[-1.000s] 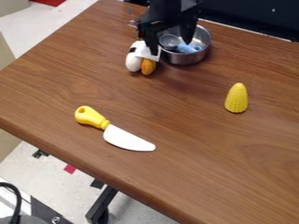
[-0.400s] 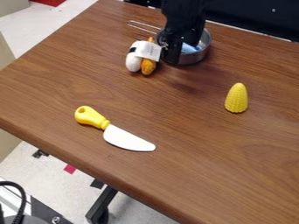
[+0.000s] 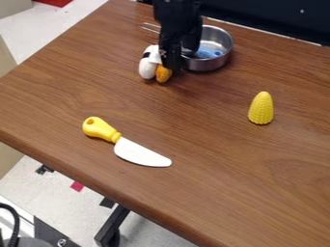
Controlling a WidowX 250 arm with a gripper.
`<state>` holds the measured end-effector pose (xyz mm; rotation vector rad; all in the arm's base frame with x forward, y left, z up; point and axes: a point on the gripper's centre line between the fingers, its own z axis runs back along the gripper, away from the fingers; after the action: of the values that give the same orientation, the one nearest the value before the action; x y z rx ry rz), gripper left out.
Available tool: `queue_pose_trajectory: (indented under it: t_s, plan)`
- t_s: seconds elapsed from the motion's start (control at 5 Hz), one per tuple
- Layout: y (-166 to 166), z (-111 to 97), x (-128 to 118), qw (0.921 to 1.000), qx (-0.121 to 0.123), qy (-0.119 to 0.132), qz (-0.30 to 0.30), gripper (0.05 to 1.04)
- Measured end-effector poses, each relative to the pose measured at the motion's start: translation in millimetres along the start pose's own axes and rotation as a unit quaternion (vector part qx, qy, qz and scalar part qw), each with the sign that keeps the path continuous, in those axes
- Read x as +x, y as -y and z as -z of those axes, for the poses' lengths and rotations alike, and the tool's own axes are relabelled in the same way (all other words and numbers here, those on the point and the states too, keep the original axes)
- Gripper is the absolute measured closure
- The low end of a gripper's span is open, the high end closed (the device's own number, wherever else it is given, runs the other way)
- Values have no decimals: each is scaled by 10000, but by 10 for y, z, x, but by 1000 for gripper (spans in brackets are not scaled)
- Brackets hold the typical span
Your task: Move the silver pot from the top of the table to the center of the table
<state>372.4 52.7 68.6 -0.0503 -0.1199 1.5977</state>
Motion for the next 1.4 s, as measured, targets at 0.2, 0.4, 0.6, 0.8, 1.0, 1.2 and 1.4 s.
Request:
queue_pose_trajectory:
  t_s: [0.2, 0.4, 0.6, 0.8, 1.0, 1.2, 1.4]
  plan:
    - [8, 1, 9, 9999, -33, -40, -112, 83]
    - [8, 5, -76, 9999, -25, -116, -90, 83]
    - [-15, 42, -147, 9998, -12, -140, -106, 83]
    - [-52, 184, -231, 9997, 202, -51, 104, 134]
    - [-30, 217, -271, 9995, 98, 141, 252, 406]
    - [-21, 231, -300, 9995, 83, 69, 289, 702]
    - [1, 233, -300, 9994, 6, -50, 332, 918]
